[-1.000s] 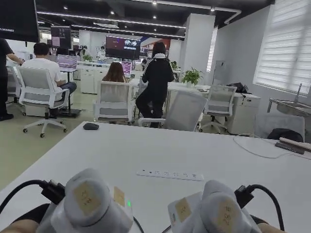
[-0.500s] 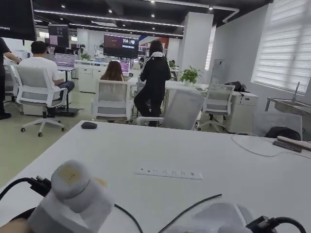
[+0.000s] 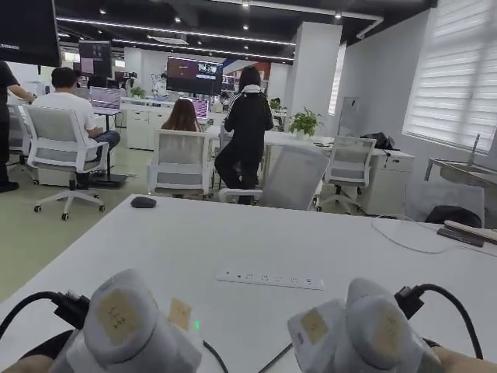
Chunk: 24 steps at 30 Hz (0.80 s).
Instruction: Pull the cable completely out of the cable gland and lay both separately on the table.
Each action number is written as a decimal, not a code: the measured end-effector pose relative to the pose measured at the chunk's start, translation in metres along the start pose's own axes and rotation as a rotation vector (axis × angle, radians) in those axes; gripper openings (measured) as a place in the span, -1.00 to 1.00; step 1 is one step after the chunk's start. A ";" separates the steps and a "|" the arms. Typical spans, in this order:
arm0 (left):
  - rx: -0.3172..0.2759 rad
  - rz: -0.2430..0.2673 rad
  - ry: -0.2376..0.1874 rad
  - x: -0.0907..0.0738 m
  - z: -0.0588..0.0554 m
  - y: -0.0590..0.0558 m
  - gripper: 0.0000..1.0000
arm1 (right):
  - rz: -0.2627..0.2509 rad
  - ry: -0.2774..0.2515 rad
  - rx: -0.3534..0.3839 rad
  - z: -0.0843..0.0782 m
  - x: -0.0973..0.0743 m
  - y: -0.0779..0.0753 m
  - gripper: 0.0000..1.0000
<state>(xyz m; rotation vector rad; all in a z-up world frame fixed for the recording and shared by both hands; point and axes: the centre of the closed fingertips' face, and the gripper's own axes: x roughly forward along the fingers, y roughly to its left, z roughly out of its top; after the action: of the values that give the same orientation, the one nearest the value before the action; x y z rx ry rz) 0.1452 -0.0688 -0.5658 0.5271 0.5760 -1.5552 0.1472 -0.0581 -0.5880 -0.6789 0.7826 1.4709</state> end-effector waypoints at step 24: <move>-0.380 -0.066 -0.135 0.001 -0.001 0.010 -0.68 | -0.208 0.059 -0.202 0.000 0.002 -0.004 -0.73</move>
<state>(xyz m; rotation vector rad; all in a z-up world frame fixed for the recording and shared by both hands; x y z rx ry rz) 0.1550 -0.0690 -0.5680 0.1153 0.7691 -1.4833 0.1507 -0.0568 -0.5897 -0.9321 0.5929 1.3549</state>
